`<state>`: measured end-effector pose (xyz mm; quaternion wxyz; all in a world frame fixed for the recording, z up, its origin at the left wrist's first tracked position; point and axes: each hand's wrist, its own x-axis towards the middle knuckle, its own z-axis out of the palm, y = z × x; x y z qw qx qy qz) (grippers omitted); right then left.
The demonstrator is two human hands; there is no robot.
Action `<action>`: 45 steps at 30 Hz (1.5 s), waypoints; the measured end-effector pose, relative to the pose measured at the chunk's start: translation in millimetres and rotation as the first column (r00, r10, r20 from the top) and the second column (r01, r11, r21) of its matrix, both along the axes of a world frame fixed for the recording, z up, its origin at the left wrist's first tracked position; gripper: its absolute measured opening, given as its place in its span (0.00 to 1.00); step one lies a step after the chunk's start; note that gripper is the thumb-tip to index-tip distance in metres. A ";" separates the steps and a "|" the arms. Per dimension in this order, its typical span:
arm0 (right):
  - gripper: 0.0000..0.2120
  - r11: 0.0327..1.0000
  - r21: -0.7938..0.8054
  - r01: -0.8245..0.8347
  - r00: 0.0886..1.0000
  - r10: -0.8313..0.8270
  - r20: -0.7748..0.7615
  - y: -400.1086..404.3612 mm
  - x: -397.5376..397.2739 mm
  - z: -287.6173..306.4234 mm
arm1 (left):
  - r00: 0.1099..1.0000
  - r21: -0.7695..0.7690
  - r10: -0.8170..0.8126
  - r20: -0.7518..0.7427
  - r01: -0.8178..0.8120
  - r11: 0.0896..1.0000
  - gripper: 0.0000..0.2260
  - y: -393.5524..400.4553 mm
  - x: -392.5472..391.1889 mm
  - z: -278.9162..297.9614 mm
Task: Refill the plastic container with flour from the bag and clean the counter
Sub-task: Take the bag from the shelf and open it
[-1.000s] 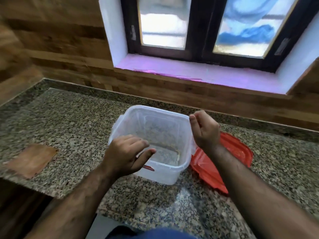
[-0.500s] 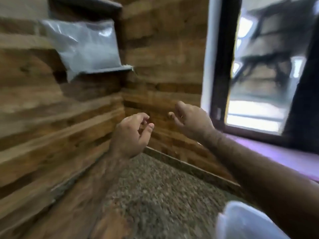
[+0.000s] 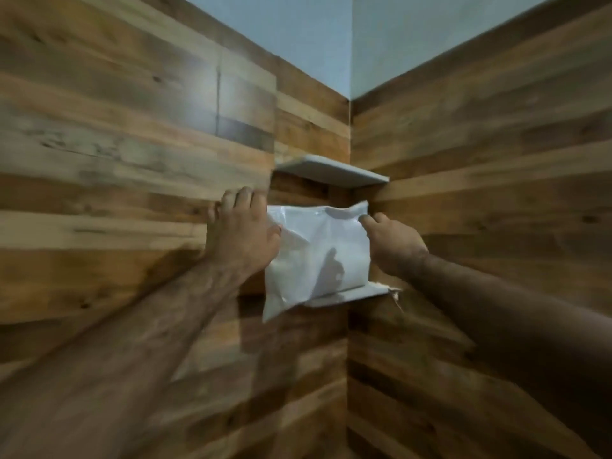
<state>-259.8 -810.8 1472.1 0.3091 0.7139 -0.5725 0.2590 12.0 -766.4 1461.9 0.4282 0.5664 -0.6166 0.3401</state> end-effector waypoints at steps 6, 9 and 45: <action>0.32 0.986 0.050 0.157 0.988 -0.156 -0.016 -74.5 44.2 59.5 | 0.994 0.243 -0.111 -0.018 0.112 0.963 0.18 -51.5 36.8 42.3; 0.23 0.975 0.093 0.202 0.979 -0.198 -0.050 -98.3 54.3 71.3 | 0.984 0.238 -0.178 -0.006 0.174 0.956 0.15 -63.6 42.4 46.7; 0.08 0.894 0.446 -0.050 0.966 -0.071 0.250 243.0 -73.4 -219.3 | 0.855 0.465 -0.498 -0.146 0.504 0.728 0.13 275.6 -48.2 -231.5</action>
